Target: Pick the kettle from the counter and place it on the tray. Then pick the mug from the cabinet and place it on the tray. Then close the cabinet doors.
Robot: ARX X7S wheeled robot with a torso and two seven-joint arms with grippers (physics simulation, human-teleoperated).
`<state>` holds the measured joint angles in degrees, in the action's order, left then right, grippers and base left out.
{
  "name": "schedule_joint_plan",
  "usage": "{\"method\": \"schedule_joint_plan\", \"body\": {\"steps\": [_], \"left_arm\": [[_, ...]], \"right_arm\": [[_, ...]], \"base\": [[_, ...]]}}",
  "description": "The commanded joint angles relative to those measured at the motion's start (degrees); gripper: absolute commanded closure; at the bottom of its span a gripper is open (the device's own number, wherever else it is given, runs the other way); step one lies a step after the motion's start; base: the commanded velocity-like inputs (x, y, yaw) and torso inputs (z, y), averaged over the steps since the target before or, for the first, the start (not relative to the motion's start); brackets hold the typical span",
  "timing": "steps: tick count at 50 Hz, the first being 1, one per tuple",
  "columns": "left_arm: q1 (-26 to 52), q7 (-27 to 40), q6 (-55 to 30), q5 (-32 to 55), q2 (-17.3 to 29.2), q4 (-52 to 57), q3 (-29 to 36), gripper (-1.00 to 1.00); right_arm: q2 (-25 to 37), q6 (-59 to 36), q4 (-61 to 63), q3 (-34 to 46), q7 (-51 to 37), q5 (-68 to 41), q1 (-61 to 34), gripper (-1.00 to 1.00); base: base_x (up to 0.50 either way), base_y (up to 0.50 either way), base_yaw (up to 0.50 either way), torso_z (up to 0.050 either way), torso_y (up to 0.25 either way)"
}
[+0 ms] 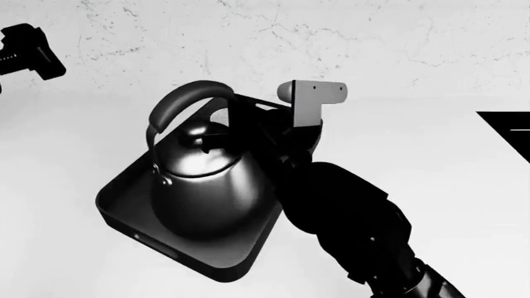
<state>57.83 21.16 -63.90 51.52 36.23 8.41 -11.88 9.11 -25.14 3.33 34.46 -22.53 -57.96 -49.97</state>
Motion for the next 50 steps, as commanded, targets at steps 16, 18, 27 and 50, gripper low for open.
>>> {"method": "schedule_joint_plan", "body": {"steps": [16,18,27,50], "left_arm": [[-0.9,0.0,1.0,0.2,0.1,-0.7,-0.6,-1.0],[-0.9,0.1,0.9,0.4,0.1,-0.6,-0.8,-1.0],[-1.2,0.5,0.8,0.9,0.2,-0.3,-1.4,-1.0],[-1.7,1.0,0.5,2.1,0.2,0.6,-2.0,-1.0]], "right_arm": [[1.2,0.5,0.1,1.2,1.1,1.9,0.9,-1.0],[1.5,0.4,0.6,1.3,0.8,1.9,1.0,-1.0],[4.1,-0.7,5.1,1.3,-2.5,2.0,2.6,-1.0],[14.3,-8.2,23.1,0.5,-14.0,-1.4,4.6,-1.0]], "base": [[0.0,0.0,0.0,0.0,0.0],[0.0,0.0,0.0,0.0,0.0],[0.0,0.0,0.0,0.0,0.0],[0.0,0.0,0.0,0.0,0.0]]}}
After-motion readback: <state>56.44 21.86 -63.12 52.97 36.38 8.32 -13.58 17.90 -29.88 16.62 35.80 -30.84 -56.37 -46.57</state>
